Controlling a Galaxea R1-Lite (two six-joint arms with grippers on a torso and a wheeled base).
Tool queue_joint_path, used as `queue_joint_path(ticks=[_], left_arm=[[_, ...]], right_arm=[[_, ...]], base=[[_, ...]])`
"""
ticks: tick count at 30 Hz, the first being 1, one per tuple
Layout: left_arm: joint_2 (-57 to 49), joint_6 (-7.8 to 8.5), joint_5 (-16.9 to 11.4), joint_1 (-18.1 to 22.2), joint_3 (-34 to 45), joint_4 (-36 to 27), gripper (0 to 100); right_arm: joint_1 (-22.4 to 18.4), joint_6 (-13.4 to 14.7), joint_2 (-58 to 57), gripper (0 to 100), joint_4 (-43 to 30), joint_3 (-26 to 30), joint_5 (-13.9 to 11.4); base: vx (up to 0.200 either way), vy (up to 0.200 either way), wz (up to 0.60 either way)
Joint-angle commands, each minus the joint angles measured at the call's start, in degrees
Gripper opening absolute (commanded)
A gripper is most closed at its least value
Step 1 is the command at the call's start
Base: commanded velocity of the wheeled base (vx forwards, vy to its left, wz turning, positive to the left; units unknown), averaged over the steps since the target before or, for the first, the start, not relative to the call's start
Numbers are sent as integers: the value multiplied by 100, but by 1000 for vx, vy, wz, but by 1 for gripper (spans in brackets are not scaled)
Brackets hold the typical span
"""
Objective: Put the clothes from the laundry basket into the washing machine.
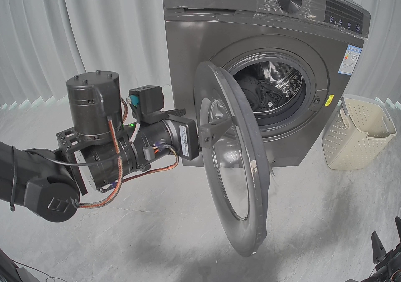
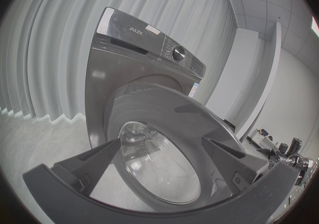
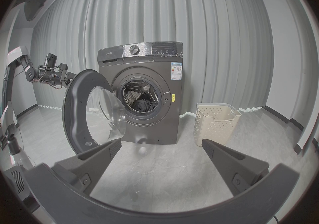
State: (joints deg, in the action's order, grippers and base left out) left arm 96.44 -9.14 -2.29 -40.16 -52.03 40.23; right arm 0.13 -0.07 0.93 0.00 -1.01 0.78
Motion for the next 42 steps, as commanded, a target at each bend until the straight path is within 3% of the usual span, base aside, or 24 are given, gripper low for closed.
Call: queue_joint_path(ticks=[1,31,42], left_arm=[[173,0,-26,-1,-70,-6,100],[1193,0,-78,-89,-1257,2,100],[1791,-61,-17,-80,-2092,11,100]], right_arm=[[4,-1,-93,100,0,92,1],[4,-1,-93,100,0,92,1],[4,-1,-93,100,0,92,-8]], base=[[0,0,0],[0,0,0],[0,0,0]])
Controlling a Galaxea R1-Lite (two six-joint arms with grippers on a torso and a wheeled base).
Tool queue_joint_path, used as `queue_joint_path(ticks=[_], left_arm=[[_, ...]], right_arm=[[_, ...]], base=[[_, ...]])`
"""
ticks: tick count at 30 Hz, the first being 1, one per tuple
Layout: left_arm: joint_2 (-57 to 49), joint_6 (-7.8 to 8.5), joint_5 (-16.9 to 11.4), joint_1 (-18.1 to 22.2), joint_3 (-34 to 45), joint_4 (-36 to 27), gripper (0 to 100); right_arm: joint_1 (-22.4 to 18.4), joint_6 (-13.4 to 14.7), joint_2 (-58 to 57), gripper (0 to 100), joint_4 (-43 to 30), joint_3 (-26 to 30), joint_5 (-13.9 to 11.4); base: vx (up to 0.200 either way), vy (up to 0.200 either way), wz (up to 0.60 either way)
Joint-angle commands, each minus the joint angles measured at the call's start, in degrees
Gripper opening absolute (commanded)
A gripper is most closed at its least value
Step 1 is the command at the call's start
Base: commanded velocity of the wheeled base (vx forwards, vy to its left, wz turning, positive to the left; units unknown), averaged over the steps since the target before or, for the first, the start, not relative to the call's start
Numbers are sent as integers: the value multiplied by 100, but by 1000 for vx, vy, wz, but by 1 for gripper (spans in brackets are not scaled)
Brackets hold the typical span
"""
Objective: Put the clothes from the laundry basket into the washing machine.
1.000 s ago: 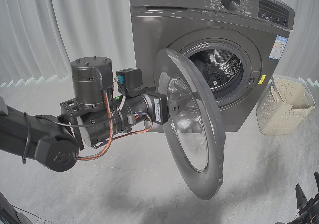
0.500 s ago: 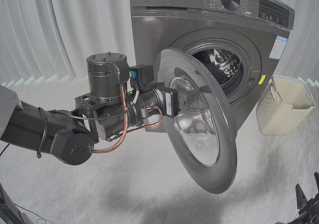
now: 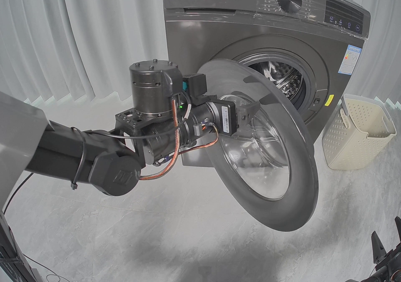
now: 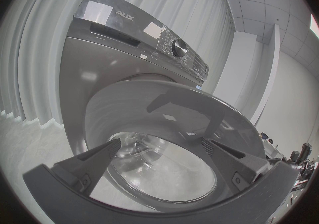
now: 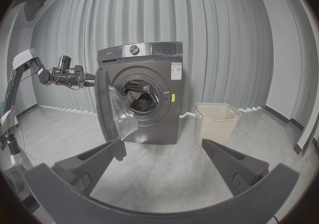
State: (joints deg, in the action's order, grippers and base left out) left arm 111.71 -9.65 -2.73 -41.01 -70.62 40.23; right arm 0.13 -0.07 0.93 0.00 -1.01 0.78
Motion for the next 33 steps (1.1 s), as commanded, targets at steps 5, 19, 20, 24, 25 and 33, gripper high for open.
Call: queue_joint_path(ticks=[5,19,20,24,25,33], left_arm=[[553,-45,53,40,-611,29,100],[-343,-247,273,49,699,178,100],[-343,-247,273,49,699,178,100],[-2119,-186,255,-4,2580,187,100],[-2523,-151,264,-12,2966,178,100],[-5265,368,255,32,5427,108,100]], right_arm=[[4,-1,-93,100,0,92,-8],[4,-1,-93,100,0,92,-8],[4,-1,-93,100,0,92,-8],[4,-1,-93,100,0,92,-8],[4,-1,-93,100,0,92,1],[4,-1,-93,100,0,92,1]], base=[[0,0,0],[0,0,0],[0,0,0],[0,0,0],[0,0,0],[0,0,0]])
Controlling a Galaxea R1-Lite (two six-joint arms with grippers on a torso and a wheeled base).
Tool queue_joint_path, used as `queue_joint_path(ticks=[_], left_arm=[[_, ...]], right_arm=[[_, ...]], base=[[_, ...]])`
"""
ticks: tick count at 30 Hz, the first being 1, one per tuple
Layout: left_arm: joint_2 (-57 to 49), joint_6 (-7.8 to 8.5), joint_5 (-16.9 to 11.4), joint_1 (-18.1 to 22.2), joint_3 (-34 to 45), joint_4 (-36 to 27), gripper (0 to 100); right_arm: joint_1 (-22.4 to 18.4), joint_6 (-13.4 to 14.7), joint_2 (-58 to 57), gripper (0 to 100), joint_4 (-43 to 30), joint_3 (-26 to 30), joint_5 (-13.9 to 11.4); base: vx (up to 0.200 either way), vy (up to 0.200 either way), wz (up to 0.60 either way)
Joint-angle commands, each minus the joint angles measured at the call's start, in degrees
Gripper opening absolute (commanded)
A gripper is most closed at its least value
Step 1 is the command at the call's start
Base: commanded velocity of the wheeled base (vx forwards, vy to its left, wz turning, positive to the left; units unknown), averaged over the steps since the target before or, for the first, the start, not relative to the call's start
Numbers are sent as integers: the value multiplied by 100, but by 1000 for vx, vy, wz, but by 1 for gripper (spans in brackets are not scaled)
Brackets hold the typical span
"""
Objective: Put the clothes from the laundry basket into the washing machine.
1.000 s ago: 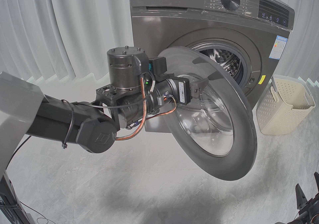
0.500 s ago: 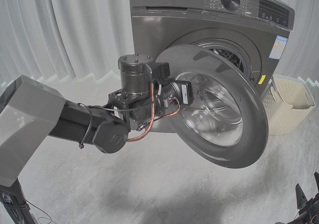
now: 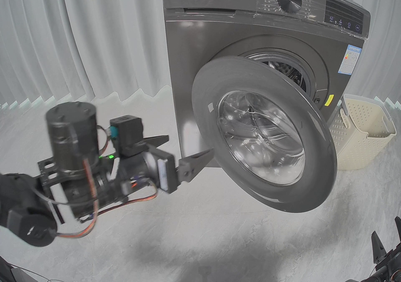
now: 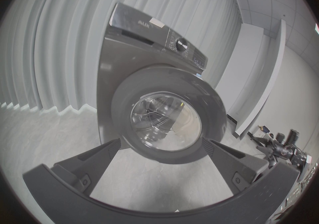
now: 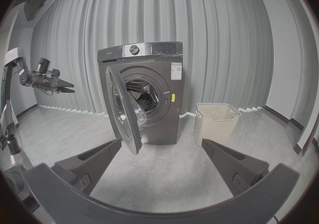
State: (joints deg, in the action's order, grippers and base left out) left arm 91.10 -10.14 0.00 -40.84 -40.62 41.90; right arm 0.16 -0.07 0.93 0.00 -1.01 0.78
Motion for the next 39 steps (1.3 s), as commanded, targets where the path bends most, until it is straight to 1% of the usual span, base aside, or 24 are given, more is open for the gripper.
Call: queue_joint_path(ticks=[1,3,4,9,10,11,14,15,16,17,21,23,25,26,27,30,32,33,34,35,36,37,38,39], left_arm=[[-3485,487,-18,23,2629,-68,100],[-3933,610,-9,111,2972,-112,100],[-4302,680,-9,322,3209,-200,100],[-5761,715,-35,1263,3622,-947,100],[-5797,715,-35,1298,3631,-973,100],[-6315,715,-79,1807,3728,-1281,100],[-7097,724,-229,2528,3904,-1790,100],[-7317,742,-281,2730,3948,-1966,100],[-7387,742,-290,2792,3948,-2010,100],[-7748,777,-334,3073,3992,-2230,100],[-8477,803,-431,3776,4062,-2713,100],[-8925,821,-439,4128,4062,-3091,100],[-9049,830,-325,4181,4062,-3531,100],[-9031,812,-316,4172,4062,-3592,100],[-9075,645,-272,4128,4062,-3777,100],[-9110,214,-193,4101,4062,-3786,100],[-9084,135,-79,4101,4027,-3873,100],[-9057,109,44,4101,4027,-3873,100],[-9057,109,167,4101,4036,-3865,100],[-9057,109,211,4101,4044,-3856,100],[-9066,162,378,4128,4053,-3847,100],[-9066,232,466,4128,4062,-3838,100],[-9066,232,466,4128,4062,-3838,100],[-9084,487,650,4101,4062,-3873,100]], right_arm=[[2,-1,-93,100,0,92,1],[2,-1,-93,100,0,92,1],[2,-1,-93,100,-9,92,1],[2,-1,-93,100,0,92,1],[2,-1,-93,100,-9,92,1],[2,-10,-93,100,-9,92,-8],[-16,-1,-93,100,0,92,1],[-7,-1,-93,100,0,92,1],[-7,-1,-93,100,0,92,-8],[2,7,-93,100,0,92,1],[2,-1,-93,100,0,92,-8],[2,16,-93,100,0,92,-8],[2,42,-93,100,-9,92,-16],[2,42,-93,100,-9,92,-34],[-7,25,-93,100,0,101,-157],[-7,-19,-93,100,18,101,-236],[2,-107,-93,100,123,13,-307],[2,-107,-93,100,316,-224,-394],[2,-107,-93,100,422,-593,-438],[2,-107,-93,100,466,-725,-447],[2,-107,180,100,431,-1490,-535],[11,-107,426,100,369,-1762,-561],[11,-107,426,100,369,-1762,-561],[81,-98,821,100,193,-2043,-711]], base=[[0,0,0],[0,0,0],[0,0,0],[0,0,0],[0,0,0],[0,0,0],[0,0,0],[0,0,0],[0,0,0],[0,0,0],[0,0,0],[0,0,0],[0,0,0],[0,0,0],[0,0,0],[0,0,0],[0,0,0],[0,0,0],[0,0,0],[0,0,0],[0,0,0],[0,0,0],[0,0,0],[0,0,0]])
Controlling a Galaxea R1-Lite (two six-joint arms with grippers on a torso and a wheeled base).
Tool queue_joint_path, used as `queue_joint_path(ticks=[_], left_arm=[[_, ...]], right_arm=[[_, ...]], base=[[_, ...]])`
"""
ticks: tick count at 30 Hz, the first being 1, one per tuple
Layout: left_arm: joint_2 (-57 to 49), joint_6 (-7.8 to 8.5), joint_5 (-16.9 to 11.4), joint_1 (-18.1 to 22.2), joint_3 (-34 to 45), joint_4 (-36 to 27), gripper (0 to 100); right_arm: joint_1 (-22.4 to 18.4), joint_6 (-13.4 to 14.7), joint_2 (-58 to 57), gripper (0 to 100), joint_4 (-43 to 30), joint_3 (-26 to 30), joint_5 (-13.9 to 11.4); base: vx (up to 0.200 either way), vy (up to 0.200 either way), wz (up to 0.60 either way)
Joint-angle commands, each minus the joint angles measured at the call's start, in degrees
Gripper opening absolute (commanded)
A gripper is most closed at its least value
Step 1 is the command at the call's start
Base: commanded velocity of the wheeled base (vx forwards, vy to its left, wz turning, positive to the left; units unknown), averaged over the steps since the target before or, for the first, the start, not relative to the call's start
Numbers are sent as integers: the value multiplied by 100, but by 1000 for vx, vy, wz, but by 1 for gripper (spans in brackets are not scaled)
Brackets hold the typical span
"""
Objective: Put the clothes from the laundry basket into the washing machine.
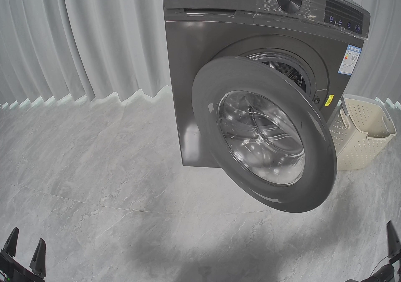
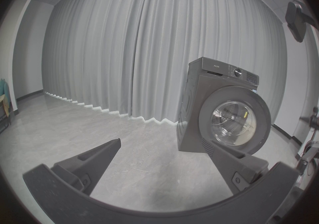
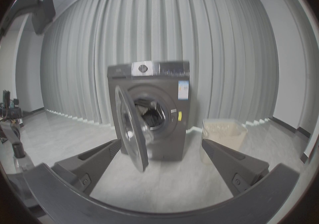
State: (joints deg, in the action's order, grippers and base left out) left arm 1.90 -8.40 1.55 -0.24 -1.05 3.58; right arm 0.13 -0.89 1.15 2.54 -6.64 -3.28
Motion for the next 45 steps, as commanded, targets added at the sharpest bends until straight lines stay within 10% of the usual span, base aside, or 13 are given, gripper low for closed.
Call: queue_joint_path(ticks=[1,4,5,11,18,24,29,45], left_arm=[[-181,357,487,42,96,-51,100],[-173,550,30,33,96,-86,100],[-173,814,-515,24,96,-297,100],[-190,822,-295,24,96,-358,100],[-190,814,-216,24,105,-367,100],[-190,849,-225,24,96,-376,100],[-181,778,-234,24,96,-358,100],[-181,778,-225,24,96,-358,100]], right_arm=[[171,-8,861,100,-95,-1489,-393],[373,10,931,100,-148,-1419,-586],[549,27,1028,100,-148,-1278,-850],[778,-16,2478,100,203,-1216,-1632],[1050,1,4394,100,1197,-1445,-1817],[1472,1,5686,100,1592,-1902,-1650],[1525,19,6512,100,1619,-2421,-727],[1270,36,7330,100,2023,-2957,-235]], base=[[0,0,0],[0,0,0],[0,0,0],[0,0,0],[0,0,0],[0,0,0],[0,0,0],[0,0,0]])
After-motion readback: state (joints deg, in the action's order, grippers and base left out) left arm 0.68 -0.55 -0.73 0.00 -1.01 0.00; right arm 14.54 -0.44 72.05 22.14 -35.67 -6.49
